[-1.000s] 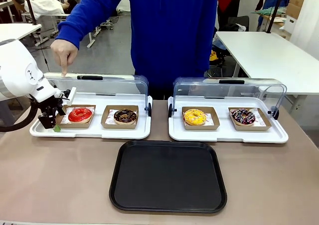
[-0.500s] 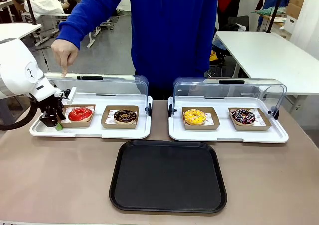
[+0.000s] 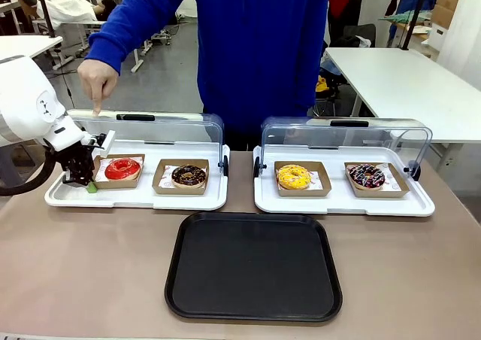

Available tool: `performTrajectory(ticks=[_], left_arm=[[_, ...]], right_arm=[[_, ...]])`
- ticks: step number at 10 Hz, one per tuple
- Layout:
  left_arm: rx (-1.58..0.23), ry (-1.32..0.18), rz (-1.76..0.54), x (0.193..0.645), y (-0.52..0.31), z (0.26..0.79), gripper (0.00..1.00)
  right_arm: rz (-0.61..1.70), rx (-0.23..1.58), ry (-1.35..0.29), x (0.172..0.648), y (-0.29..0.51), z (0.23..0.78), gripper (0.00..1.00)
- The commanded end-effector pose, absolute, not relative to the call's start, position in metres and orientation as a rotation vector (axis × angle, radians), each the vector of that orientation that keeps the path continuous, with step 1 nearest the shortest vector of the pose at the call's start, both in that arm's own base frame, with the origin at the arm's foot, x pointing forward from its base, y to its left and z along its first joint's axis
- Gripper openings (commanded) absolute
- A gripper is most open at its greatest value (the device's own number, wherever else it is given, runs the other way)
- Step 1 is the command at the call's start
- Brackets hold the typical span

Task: Move the first donut from the left to the tray.
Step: Pick up the Paper togo box containing the Donut indicated by the person and place it on the Handle tray.

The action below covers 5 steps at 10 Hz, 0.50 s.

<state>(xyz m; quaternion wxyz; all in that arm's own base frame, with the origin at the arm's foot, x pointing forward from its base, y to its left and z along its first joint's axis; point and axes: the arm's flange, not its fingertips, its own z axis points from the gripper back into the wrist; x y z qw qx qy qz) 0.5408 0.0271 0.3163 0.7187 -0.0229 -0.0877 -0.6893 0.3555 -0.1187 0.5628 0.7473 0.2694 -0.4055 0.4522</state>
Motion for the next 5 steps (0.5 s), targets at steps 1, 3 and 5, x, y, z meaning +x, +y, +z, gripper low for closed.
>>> performTrajectory(ticks=[1,3,5], left_arm=[[-0.039,-0.155,-1.525,0.5405,0.0268,0.3192,0.0],[-0.047,-0.193,-1.528,0.5411,0.0274,0.3171,0.0],[-0.047,-0.193,-1.528,0.5411,0.0274,0.3171,0.0]], right_arm=[[1.009,0.594,-0.917,0.358,-0.1176,0.564,1.0],[1.009,0.594,-0.917,0.358,-0.1176,0.564,1.0],[1.009,0.594,-0.917,0.358,-0.1176,0.564,1.0]])
